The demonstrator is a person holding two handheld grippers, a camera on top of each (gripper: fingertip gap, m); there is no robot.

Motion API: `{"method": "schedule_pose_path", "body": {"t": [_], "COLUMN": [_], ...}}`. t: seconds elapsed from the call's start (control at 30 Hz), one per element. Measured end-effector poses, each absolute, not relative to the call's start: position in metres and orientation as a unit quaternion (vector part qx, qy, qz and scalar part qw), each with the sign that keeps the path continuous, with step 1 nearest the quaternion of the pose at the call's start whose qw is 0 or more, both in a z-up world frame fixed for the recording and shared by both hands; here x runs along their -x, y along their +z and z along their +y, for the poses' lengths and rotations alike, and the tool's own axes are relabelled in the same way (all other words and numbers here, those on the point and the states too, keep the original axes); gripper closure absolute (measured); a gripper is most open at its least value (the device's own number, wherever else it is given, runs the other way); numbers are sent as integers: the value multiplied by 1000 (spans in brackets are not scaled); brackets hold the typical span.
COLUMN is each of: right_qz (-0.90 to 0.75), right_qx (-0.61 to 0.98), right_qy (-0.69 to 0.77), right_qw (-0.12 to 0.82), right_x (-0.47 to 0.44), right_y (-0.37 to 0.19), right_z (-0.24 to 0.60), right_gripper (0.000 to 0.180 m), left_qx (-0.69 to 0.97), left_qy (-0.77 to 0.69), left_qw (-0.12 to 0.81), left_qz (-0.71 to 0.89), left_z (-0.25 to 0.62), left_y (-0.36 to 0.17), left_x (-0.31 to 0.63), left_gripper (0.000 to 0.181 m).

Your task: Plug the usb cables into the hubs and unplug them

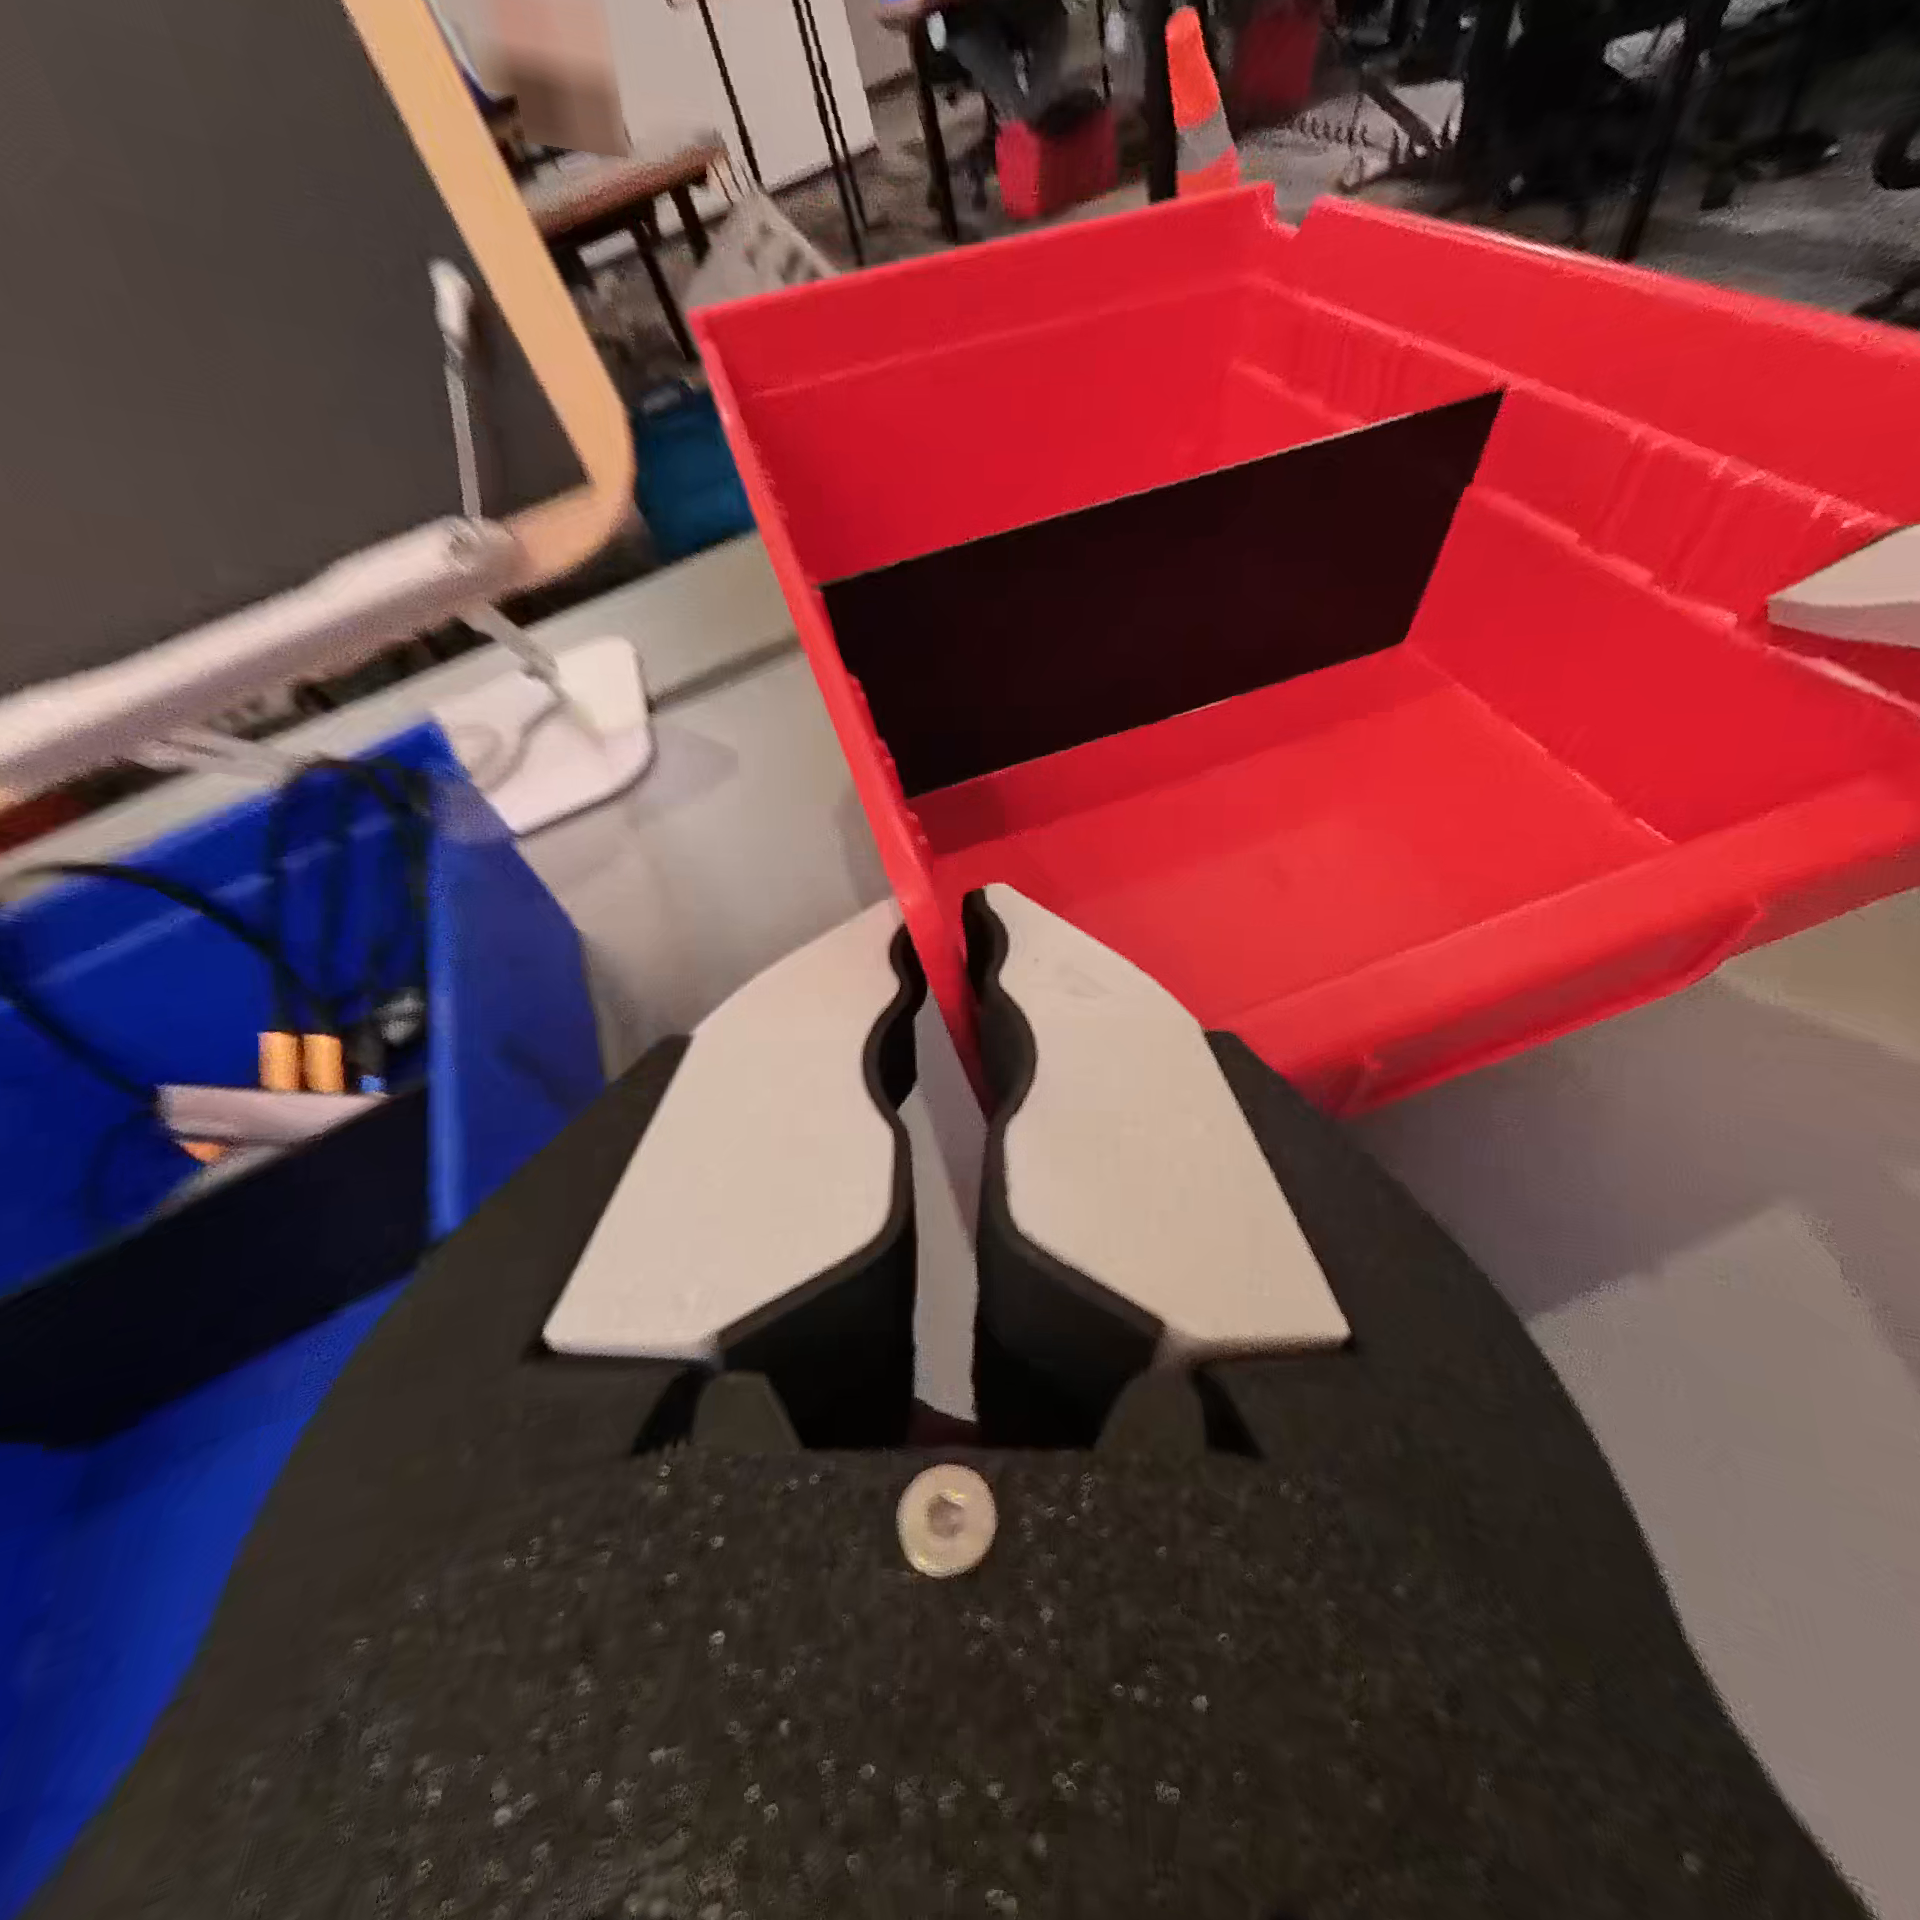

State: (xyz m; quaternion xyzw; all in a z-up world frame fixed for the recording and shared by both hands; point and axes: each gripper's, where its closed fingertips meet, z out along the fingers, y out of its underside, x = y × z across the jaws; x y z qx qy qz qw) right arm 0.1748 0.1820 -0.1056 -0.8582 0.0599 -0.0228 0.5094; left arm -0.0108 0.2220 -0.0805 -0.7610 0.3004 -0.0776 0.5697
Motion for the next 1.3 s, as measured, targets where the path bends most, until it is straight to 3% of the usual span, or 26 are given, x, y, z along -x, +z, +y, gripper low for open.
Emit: {"method": "schedule_pose_path", "body": {"t": [0.17,0.33,0.43,0.47,0.63,0.73,0.83,0.93,1.03,1.13,1.17,1.2,1.3], "right_qz": [30,47,65,76,95,51,-52,-131,-111,-82,-80,-63,-12], "right_qx": [867,878,884,885,834,793,778,781,824,866,864,853,867], "right_qy": [7,-34,-22,-40,-112,-93,-21,98,101,23,21,24,4], "right_qw": [498,476,463,458,532,600,626,603,546,492,497,517,499], "right_x": [-164,-170,-169,-175,-187,-133,-27,87,135,138,143,148,152], "right_y": [-128,-140,-140,-138,-62,-7,7,-23,-86,-144,-149,-146,-144], "right_z": [189,191,186,182,172,181,198,208,221,228,230,234,236], "right_gripper": [171,174,174,171,137,136,136,127,123,127,129,150,171], "left_qx": [801,793,788,781,706,716,755,780,813,826,823,821,831], "left_qy": [-153,-185,-216,-241,-366,-321,-177,-92,-135,-151,-163,-169,-122], "left_qw": [527,518,485,471,497,532,572,582,531,504,502,502,502], "left_qz": [239,263,310,332,348,318,268,211,197,203,209,212,206], "left_z": [225,209,199,192,171,195,228,239,234,243,245,248,262], "left_y": [-126,-132,-130,-127,-46,-18,-27,-62,-111,-135,-137,-138,-137], "left_x": [19,16,11,9,66,146,249,323,329,324,320,318,334], "left_gripper": [174,167,151,143,138,137,133,130,129,139,154,162,170]}}
